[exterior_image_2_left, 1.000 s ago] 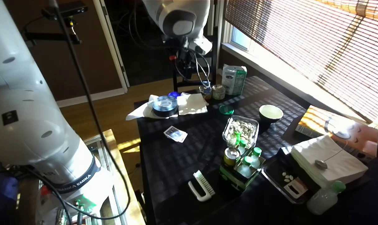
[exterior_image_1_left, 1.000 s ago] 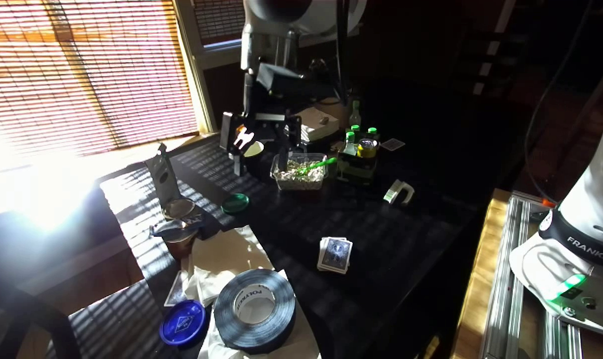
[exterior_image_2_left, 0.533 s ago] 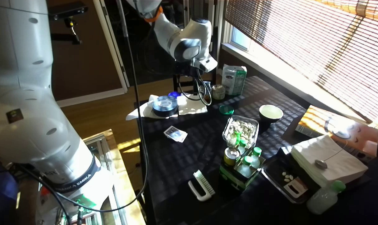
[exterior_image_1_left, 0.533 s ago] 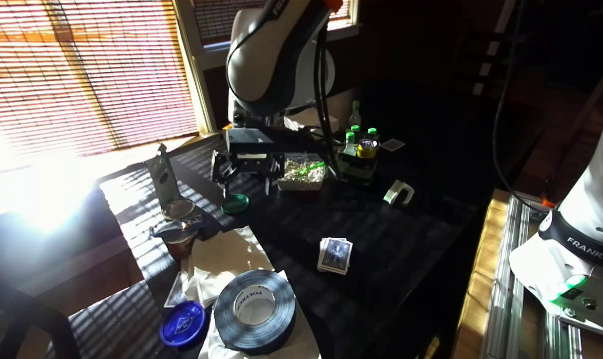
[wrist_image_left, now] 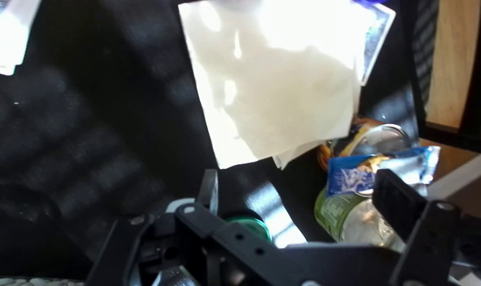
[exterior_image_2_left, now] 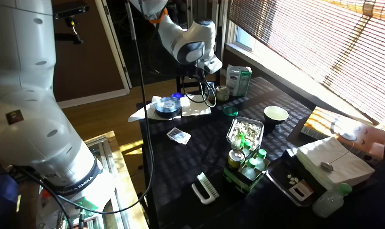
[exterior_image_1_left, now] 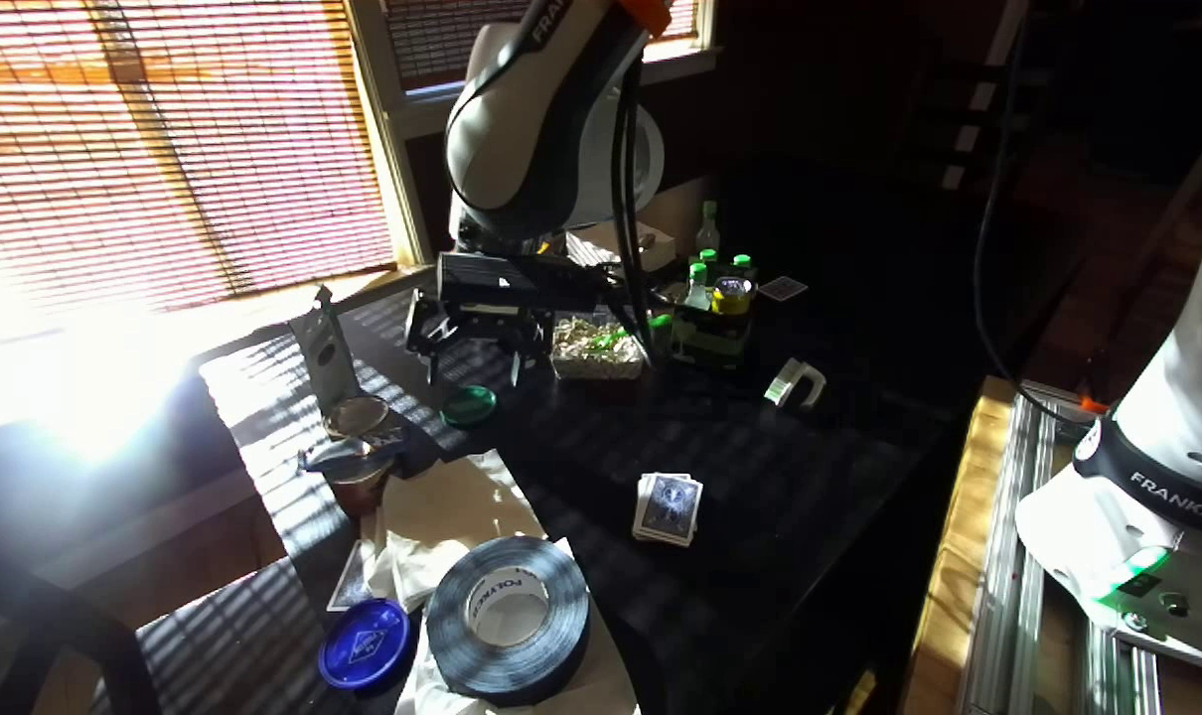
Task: Put the packet in the bowl
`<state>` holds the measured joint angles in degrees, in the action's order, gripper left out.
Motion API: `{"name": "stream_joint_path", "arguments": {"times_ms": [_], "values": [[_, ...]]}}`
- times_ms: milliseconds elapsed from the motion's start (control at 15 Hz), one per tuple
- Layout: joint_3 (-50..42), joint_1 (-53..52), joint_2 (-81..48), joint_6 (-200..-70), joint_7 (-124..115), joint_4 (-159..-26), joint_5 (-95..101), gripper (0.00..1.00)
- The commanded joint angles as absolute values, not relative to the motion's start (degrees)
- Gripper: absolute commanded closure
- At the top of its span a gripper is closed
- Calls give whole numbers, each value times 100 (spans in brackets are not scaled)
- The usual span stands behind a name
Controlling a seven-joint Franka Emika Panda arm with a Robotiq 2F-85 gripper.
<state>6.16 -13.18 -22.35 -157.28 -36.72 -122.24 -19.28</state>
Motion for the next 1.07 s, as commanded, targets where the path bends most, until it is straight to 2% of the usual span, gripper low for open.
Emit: {"name": "stream_joint_path", "arguments": {"times_ms": [0,133,333,533,1000], "values": [[1253,-880,-2683,-16842,-3220,-12083,-3115,0],[1871,-471,-3067,-17628,-2756,-11926,-3884,0],[3276,505,-3974,-18907,-1861,-11369,-4569,0],[4425,1487,-4976,-19804,-1665,-11072,-3657,0],[5026,2903,-6115,-19359,-1506,-11469,-1725,0]]}}
